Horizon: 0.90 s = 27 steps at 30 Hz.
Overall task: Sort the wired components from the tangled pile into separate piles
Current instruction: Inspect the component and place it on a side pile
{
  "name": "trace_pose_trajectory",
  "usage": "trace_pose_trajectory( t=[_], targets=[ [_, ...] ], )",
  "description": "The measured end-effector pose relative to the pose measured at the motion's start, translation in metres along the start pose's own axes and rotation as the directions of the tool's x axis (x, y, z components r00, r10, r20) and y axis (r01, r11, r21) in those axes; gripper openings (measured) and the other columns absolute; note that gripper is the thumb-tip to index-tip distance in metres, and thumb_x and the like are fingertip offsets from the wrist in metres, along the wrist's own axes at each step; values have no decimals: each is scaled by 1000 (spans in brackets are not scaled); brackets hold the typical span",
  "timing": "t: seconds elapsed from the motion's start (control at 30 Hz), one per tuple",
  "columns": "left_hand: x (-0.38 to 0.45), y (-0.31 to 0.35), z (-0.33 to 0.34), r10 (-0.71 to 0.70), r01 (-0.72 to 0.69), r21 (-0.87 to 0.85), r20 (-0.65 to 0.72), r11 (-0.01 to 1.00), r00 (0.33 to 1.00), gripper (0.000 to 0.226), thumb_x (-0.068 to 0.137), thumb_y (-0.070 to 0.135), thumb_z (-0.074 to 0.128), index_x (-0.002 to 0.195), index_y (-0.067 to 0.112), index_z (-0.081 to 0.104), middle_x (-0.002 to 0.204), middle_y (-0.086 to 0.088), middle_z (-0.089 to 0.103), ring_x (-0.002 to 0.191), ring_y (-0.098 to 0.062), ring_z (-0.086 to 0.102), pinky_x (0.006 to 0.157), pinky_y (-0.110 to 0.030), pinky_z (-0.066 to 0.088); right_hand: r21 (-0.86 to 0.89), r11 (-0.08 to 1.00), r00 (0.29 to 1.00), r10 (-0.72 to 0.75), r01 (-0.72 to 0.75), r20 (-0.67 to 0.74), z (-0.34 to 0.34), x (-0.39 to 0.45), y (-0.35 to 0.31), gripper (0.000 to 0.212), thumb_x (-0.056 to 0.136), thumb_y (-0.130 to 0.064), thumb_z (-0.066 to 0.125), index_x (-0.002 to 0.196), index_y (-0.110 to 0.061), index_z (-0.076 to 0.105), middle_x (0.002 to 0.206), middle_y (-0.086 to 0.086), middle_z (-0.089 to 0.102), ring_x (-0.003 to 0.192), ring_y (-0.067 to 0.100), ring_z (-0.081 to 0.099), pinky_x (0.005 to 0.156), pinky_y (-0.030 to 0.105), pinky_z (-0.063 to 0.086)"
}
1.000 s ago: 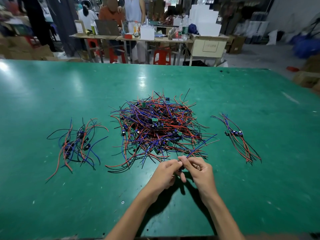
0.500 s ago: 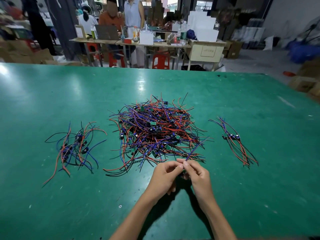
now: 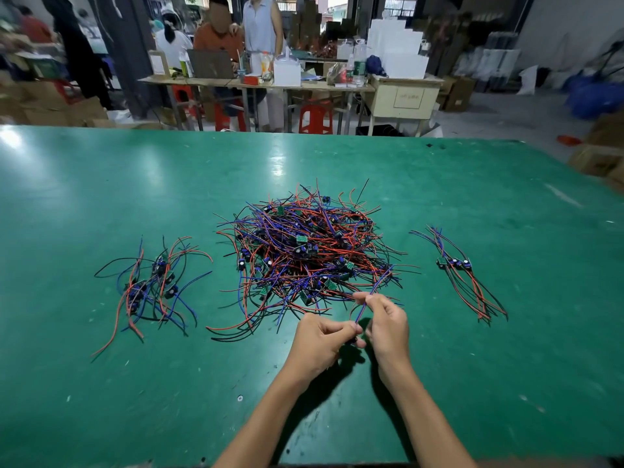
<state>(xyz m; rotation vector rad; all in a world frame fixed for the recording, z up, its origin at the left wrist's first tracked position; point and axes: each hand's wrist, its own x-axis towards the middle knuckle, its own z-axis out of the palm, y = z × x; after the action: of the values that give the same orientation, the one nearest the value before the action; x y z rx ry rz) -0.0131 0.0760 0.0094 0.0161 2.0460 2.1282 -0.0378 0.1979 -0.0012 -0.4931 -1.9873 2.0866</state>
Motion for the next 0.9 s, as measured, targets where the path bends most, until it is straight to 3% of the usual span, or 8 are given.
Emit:
trace_pose_trajectory(
  t=[0.1,0.17,0.33,0.43,0.5,0.6,0.7,0.9],
  targets=[
    [-3,1,1,-9,10,-18,33,1000,999,19,94,5,67,87,-9,77,81,-25,74,45,0,58,45,-8,41,3,1000,998,-11,11,-54,-3,10,-9,31,97,-17,53,79,-25,77,85,-1,74,46,9,37,45,25,29],
    [-4,0,0,-18,19,-21,61,1000,998,20,95,6,66,87,-10,77,84,-28,74,53,-2,63,49,-10,45,32,999,996,1,2,-90,-7,17,-18,32,98,-19,52,78,-27,77,77,-2,69,39,8,31,39,23,25],
    [-4,0,-2,-37,35,21,85,999,996,21,95,10,67,88,-7,78,87,-22,76,64,-4,67,59,-13,48,124,991,989,64,-47,-132,-14,29,-33,30,98,-18,50,84,-22,76,78,0,56,42,12,29,35,20,21],
    [-5,2,-4,-67,61,70,86,996,994,20,96,11,66,92,-5,78,84,-19,77,43,-1,55,41,-15,37,153,986,996,75,-65,-58,-18,23,-35,25,98,-21,54,88,-21,77,86,-2,70,41,9,34,35,17,20],
    [-4,4,-7,-75,65,96,99,993,992,19,97,13,66,98,-1,78,85,-16,77,37,-2,48,38,-16,33,84,996,999,22,-25,34,-21,16,-31,21,99,-31,60,92,-23,78,90,-6,75,41,7,40,36,18,25],
    [-3,8,-10,-48,31,113,147,993,988,21,99,17,63,105,2,77,90,-18,77,38,-5,44,38,-15,33,11,1000,988,-14,12,154,-24,-1,-18,21,94,-39,70,90,-19,75,79,-5,72,45,12,54,41,21,36],
    [-2,10,-16,-33,7,172,144,985,989,24,103,23,57,108,10,76,77,-12,72,41,-10,45,39,-16,31,-30,998,984,-42,48,174,-25,-13,-7,22,91,-34,74,81,-14,73,61,-3,61,48,18,58,42,21,40],
    [-13,2,-35,64,-56,224,-27,973,998,19,97,13,65,116,20,67,84,-5,77,58,-2,63,53,-22,45,146,989,979,-34,4,201,-35,-7,-10,23,82,-32,72,99,-18,79,79,-5,73,65,5,63,57,14,49]
  ],
)
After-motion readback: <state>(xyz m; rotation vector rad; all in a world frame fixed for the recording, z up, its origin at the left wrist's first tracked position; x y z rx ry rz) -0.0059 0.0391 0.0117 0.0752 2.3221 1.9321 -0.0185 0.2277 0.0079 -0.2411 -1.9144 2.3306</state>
